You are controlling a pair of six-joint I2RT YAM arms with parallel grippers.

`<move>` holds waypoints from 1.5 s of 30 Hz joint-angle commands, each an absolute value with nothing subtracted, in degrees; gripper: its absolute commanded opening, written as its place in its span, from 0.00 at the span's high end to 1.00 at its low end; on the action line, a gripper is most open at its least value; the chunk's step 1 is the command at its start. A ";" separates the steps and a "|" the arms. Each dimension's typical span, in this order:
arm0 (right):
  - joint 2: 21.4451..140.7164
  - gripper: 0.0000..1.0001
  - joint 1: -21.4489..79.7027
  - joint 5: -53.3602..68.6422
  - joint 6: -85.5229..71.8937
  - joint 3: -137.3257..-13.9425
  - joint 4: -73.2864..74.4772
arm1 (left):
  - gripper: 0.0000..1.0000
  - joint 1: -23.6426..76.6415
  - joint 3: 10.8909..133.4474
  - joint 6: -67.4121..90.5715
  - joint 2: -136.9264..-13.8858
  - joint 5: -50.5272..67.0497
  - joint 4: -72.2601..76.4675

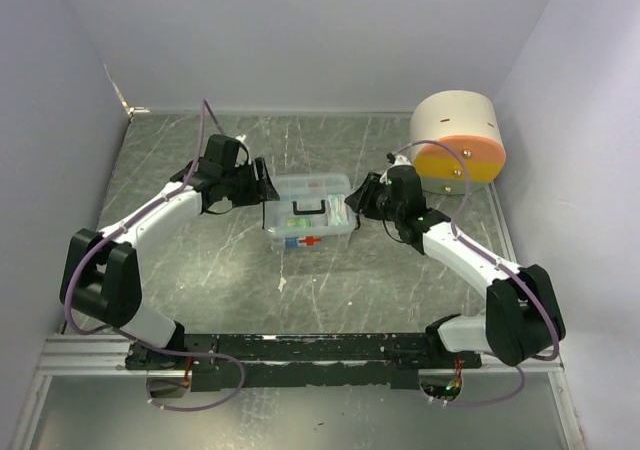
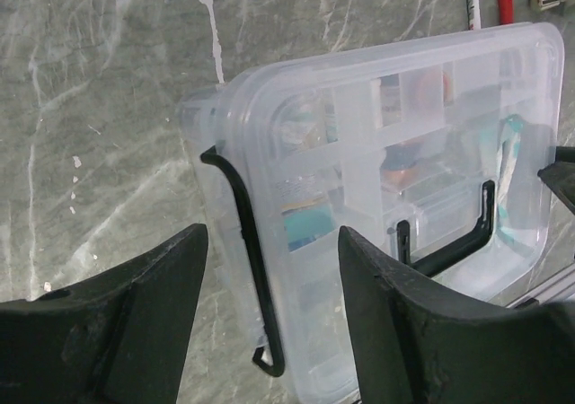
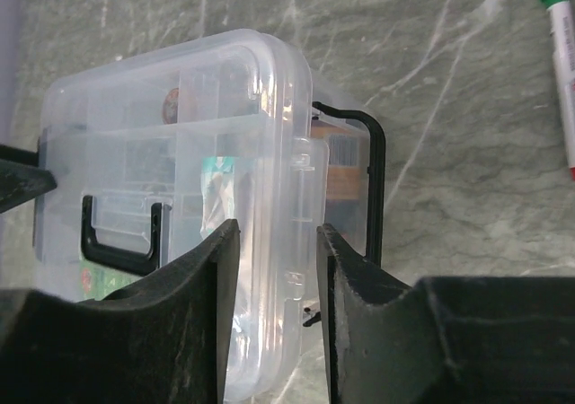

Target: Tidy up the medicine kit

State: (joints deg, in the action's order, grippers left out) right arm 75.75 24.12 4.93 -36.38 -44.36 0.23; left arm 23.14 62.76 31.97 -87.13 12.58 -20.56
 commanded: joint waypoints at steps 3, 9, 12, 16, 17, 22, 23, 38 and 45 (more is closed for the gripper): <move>74.68 0.67 24.73 11.35 -41.04 -38.40 -1.11 | 0.32 23.29 65.66 29.83 -89.43 13.18 -22.32; 74.04 0.61 24.31 5.85 -41.42 -39.10 1.53 | 0.34 23.11 66.85 28.48 -90.55 12.86 -23.97; 74.09 0.43 23.33 4.50 -41.14 -40.04 2.06 | 0.34 22.94 67.52 27.81 -90.90 12.33 -25.43; 74.07 0.25 22.11 4.24 -40.71 -39.57 0.30 | 0.34 22.94 67.94 27.26 -91.22 12.63 -26.22; 74.16 0.22 21.81 4.93 -40.62 -39.23 -0.42 | 0.34 22.94 68.00 27.19 -91.43 12.73 -26.27; 75.88 0.12 19.75 11.20 -42.54 -35.67 -7.84 | 0.35 22.94 68.20 27.11 -92.21 13.40 -26.46; 76.19 0.11 19.27 12.38 -43.65 -34.45 -9.80 | 0.35 22.94 68.20 27.24 -92.34 13.48 -26.46; 82.86 0.04 16.46 19.09 -61.40 -20.85 -34.52 | 0.34 22.85 67.64 27.38 -93.05 17.48 -25.52; 91.63 0.10 16.44 26.47 -63.94 -20.68 -46.70 | 0.34 22.72 67.79 27.31 -93.32 18.00 -25.73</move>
